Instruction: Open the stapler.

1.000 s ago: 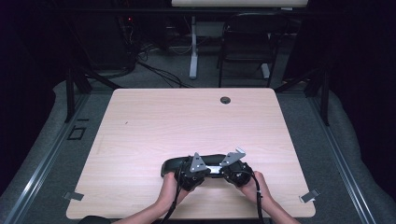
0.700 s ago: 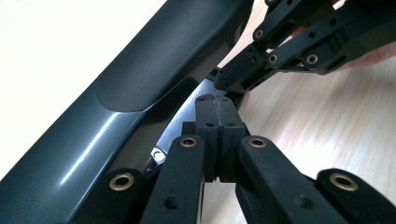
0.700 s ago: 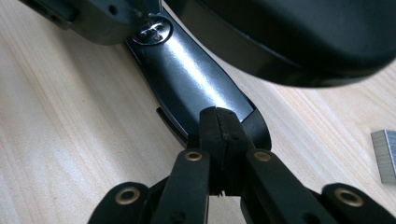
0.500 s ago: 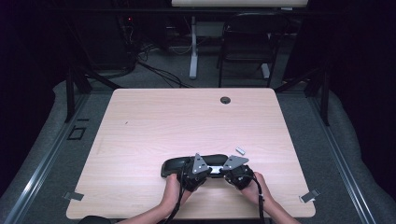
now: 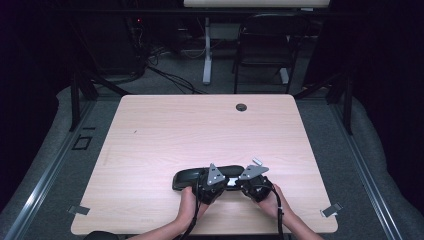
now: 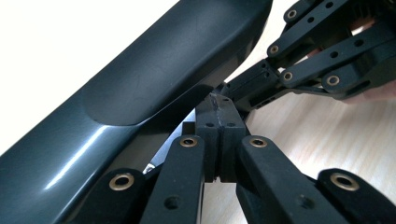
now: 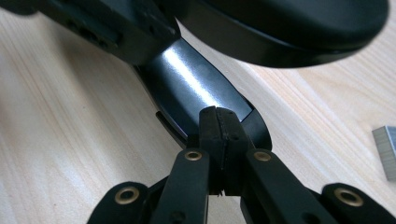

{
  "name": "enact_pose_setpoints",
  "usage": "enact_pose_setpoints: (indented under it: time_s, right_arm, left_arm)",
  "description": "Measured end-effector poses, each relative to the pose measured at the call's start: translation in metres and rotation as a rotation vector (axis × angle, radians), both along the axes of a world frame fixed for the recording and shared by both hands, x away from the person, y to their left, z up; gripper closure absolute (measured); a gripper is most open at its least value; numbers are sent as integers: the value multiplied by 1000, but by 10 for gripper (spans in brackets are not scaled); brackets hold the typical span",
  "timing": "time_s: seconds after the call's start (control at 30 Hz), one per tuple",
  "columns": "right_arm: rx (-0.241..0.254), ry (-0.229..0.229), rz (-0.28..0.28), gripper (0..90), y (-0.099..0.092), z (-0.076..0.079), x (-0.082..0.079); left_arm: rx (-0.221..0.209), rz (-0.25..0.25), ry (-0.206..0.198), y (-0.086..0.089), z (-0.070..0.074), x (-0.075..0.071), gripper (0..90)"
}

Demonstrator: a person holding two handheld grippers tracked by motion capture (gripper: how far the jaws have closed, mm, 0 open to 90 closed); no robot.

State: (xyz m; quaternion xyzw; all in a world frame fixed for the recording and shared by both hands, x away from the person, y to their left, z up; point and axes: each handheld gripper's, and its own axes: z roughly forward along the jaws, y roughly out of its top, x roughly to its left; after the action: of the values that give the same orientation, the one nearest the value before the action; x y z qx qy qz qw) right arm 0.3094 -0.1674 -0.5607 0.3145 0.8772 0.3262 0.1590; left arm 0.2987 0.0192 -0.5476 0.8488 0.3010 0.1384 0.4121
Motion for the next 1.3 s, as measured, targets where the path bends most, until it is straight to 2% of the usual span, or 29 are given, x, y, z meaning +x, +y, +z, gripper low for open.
enact_pose_setpoints:
  time_s: [0.03, 0.13, 0.23, 0.43, 0.53, 0.7, 0.83, 0.93, 1.03, 1.17, 1.3]
  right_arm:
    - [6, 7, -5, 900, -1, 0, 1]
    - [11, 13, -9, 900, -1, 0, 1]
    - [28, 18, -18, 900, -1, -1, 1]
    - [30, 27, -31, 900, 0, 0, 1]
    - [40, 39, -50, 900, 0, 0, 2]
    - [36, 45, -55, 900, 0, 0, 2]
    - [15, 43, -47, 900, 0, 1, 2]
    - [33, 44, -55, 900, 1, 0, 2]
    - [26, 44, -52, 900, 1, 1, 2]
    - [26, 43, -54, 900, 1, 1, 2]
    - [24, 46, -50, 900, 1, 1, 3]
  left_arm:
    - [-16, 6, -7, -3, -1, 0, 900]
    - [-17, 9, -20, -7, -2, -1, 900]
    - [-19, 13, -21, -8, -3, -1, 900]
    - [-26, 13, -15, -9, -3, 0, 900]
    - [-30, 16, -40, -8, 1, 0, 900]
    - [-41, 21, -44, -7, 4, 1, 900]
    - [-46, 25, -50, -6, 5, 0, 900]
    - [-46, 27, -58, -6, 6, -1, 900]
    - [-47, 35, -84, -5, 8, -2, 900]
    - [-53, 34, -141, -4, 14, -5, 900]
    - [-66, 34, -148, -3, 18, -6, 900]
